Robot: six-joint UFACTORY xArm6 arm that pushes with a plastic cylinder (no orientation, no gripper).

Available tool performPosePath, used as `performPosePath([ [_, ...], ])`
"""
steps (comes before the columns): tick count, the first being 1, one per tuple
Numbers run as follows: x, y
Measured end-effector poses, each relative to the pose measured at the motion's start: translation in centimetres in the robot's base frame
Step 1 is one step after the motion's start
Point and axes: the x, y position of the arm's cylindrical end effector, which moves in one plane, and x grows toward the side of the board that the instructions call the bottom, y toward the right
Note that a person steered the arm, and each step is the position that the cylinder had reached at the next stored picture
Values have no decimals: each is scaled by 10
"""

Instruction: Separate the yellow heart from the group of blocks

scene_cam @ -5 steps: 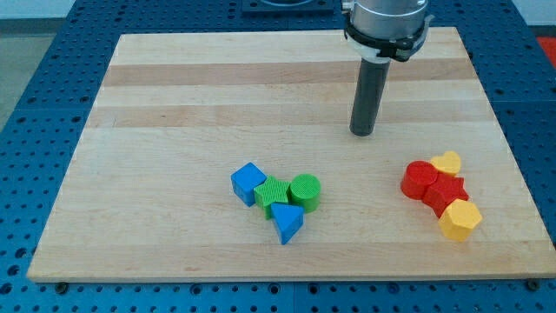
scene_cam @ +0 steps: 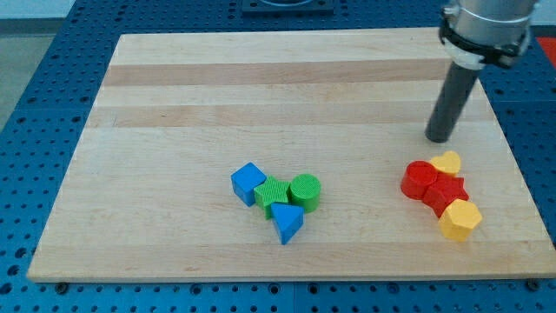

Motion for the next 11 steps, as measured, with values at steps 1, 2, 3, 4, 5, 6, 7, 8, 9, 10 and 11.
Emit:
performPosePath([
  [1, 22, 31],
  [2, 46, 57],
  [3, 75, 59],
  [4, 83, 49],
  [5, 83, 32],
  [6, 83, 15],
  [7, 81, 12],
  [8, 68, 9],
  [9, 55, -6],
  [10, 41, -23],
  [11, 23, -42],
])
